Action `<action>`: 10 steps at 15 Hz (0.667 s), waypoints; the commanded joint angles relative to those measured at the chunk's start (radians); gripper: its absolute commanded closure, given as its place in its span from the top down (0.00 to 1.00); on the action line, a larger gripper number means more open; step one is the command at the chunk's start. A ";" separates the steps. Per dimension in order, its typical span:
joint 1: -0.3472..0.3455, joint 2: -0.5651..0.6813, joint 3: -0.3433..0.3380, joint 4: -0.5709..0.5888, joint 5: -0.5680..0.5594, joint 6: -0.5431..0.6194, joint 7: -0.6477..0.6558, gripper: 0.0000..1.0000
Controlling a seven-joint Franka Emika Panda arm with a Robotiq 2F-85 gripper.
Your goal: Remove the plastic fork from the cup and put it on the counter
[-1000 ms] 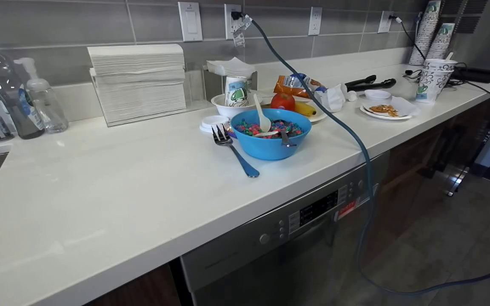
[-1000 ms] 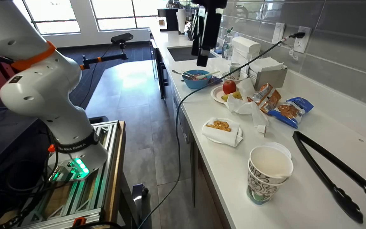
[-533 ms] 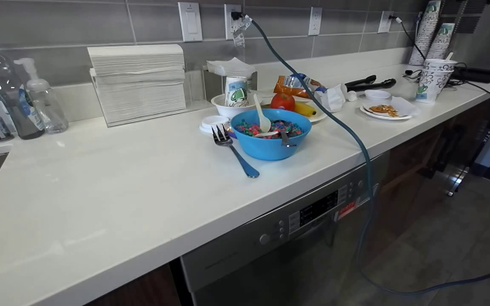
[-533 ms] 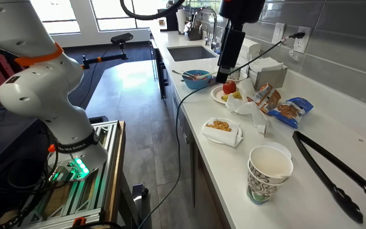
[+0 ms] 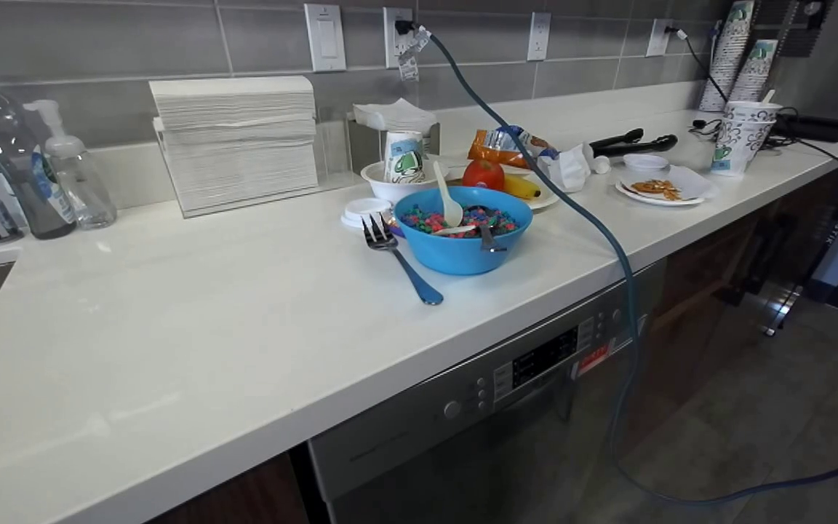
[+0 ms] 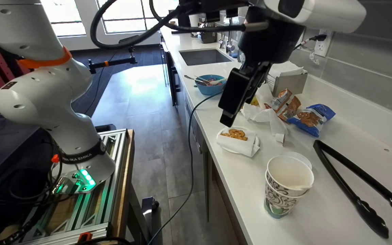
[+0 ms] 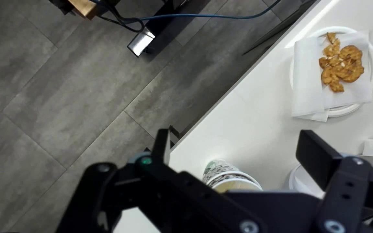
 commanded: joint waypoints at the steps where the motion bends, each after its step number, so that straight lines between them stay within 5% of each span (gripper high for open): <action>1: -0.006 0.006 0.003 0.005 0.004 -0.003 0.004 1.00; 4: -0.005 0.008 0.005 0.008 0.006 -0.003 0.015 1.00; 10: -0.005 0.095 0.007 0.051 0.186 0.143 0.275 1.00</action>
